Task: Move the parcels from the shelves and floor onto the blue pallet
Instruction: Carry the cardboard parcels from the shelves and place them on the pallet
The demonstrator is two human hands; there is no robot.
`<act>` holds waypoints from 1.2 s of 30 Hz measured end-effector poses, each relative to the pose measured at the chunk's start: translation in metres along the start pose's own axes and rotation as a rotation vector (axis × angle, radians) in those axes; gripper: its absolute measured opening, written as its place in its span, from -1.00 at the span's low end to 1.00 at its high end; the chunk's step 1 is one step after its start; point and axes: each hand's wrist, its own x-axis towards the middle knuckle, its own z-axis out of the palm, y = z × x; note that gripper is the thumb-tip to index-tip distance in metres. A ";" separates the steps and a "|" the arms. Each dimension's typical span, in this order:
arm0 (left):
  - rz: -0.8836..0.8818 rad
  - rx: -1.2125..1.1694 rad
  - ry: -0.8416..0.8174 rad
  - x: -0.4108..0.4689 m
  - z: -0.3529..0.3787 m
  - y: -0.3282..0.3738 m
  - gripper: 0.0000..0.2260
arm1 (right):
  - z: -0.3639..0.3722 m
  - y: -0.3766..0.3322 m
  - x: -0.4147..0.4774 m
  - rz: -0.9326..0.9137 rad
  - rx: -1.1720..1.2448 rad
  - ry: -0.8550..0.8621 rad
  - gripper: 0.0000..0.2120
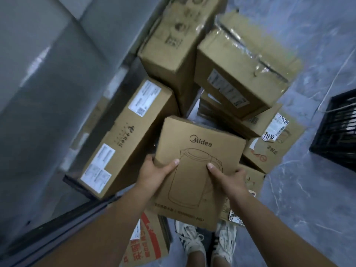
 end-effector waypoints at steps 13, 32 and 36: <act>0.165 -0.228 0.126 -0.283 -0.133 0.116 -0.38 | -0.094 -0.169 -0.283 -0.348 -0.213 -0.278 -0.07; 0.145 -0.839 0.862 -0.632 -0.171 -0.001 -0.34 | -0.096 -0.177 -0.574 -0.967 -0.831 -0.796 -0.16; 0.079 -0.923 1.027 -0.691 -0.201 -0.086 -0.32 | -0.040 -0.111 -0.643 -0.964 -0.935 -0.982 -0.21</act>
